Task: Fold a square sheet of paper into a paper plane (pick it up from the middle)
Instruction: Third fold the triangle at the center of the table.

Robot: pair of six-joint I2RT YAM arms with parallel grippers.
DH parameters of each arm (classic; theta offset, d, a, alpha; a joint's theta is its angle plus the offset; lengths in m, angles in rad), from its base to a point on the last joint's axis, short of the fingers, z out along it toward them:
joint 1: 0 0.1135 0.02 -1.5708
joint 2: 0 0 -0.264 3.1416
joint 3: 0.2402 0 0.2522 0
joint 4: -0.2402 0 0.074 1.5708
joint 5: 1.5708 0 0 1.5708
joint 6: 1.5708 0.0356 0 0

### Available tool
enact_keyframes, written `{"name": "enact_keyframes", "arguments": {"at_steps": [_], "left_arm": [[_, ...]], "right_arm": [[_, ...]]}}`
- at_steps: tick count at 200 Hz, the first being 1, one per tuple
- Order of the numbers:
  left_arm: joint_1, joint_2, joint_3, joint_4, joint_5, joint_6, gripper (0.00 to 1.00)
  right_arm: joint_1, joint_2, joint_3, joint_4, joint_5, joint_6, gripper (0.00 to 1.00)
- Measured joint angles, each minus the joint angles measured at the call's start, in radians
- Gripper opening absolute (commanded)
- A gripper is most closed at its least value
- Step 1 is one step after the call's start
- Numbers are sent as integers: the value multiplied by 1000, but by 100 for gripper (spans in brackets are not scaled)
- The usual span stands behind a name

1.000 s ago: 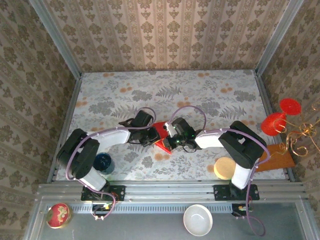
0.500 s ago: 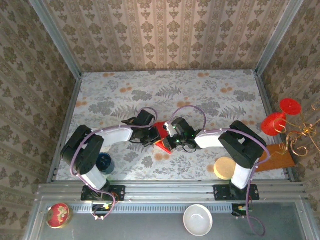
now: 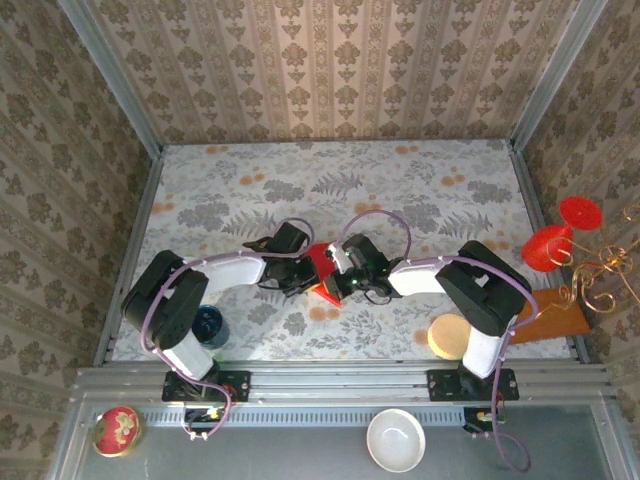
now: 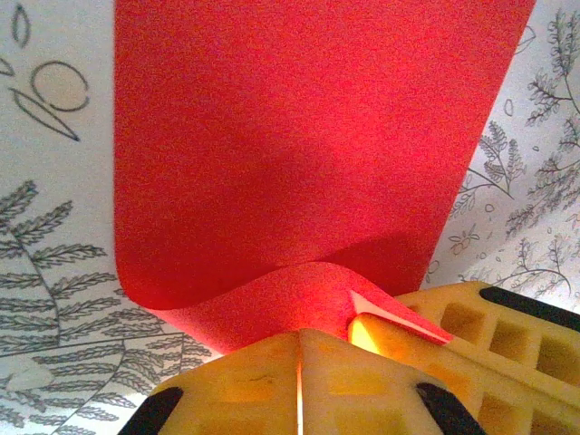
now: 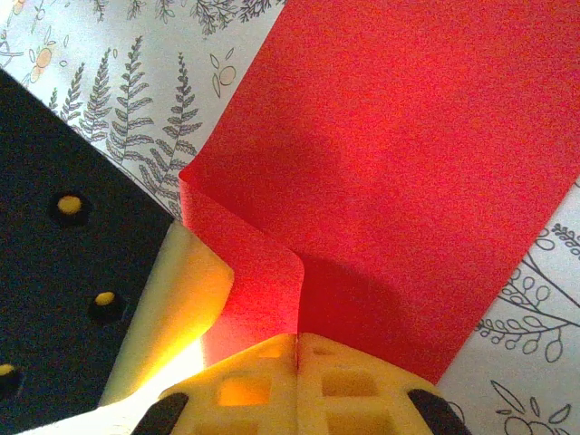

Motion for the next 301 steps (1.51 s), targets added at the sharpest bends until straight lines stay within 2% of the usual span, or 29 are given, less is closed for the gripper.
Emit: {"name": "enact_keyframes", "arguments": {"at_steps": [79,112,151,173,195,218,243,301], "left_arm": [[-4,1,-13,0,-19,0,9],[-4,12,-13,0,-23,-1,9],[-4,15,-13,1,-25,0,9],[-4,17,-13,1,-25,-1,8],[-4,18,-13,2,-24,-1,8],[-3,18,-13,2,-23,-1,8],[-3,18,-12,1,-22,-1,8],[-3,20,-8,-3,-21,0,8]], "right_arm": [[-2,2,4,-3,-3,3,3],[-2,2,4,-3,-3,4,7],[-1,-6,15,-35,-7,25,28],[-10,-47,18,-106,8,50,41],[-39,-105,18,-174,20,76,50],[-72,-175,18,-224,21,98,48],[-85,-232,18,-283,12,118,42],[-43,-221,64,-417,-82,201,16]]}}
